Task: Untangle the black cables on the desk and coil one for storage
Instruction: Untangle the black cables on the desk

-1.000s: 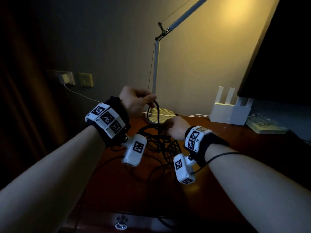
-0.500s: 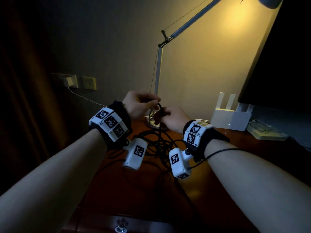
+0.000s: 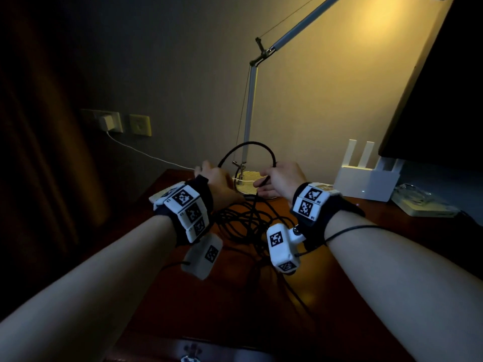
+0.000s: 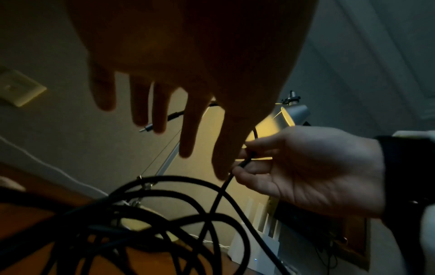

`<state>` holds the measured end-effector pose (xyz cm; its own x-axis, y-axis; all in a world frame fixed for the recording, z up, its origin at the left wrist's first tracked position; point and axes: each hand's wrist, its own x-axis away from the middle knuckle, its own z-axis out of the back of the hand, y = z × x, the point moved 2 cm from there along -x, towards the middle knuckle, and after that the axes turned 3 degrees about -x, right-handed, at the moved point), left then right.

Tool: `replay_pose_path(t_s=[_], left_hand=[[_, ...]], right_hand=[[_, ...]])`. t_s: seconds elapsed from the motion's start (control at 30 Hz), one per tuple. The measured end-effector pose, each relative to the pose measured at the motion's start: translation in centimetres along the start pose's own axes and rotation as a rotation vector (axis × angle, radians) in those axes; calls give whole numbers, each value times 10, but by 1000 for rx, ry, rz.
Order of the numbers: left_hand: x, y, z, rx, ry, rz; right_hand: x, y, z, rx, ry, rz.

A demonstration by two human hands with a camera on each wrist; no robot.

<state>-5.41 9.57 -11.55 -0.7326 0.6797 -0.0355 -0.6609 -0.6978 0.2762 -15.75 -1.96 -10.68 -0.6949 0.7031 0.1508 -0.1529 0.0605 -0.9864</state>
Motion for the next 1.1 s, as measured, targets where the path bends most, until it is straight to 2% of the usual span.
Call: replay_pose_path(t_s=[0.13,0.27,0.4,0.57,0.63,0.73,0.9,1.1], left_hand=[[-4,5,-25,59,-227,-94],[-9,9,-40,-90,-187,-106],[-7,11,-51,-233,-274,-102],[-11,-2,-48,-104,-235,-88],[-13,-10,-44,-85,-214,-66],[-11,-17,-40,-75,-183,-64],[-12,-27,-39,-1,-140,-29],[-11,-30,-37,240,-223,41]], right_hand=[[0,-2,4,111,-37,44],[-3,-1,7,134,1,91],[-13,0,12,167,105,148],[-21,4,27,151,308,98],[-23,5,34,104,345,73],[-26,6,38,78,366,82],[-23,-2,37,58,403,213],[-20,-7,33,212,325,338]])
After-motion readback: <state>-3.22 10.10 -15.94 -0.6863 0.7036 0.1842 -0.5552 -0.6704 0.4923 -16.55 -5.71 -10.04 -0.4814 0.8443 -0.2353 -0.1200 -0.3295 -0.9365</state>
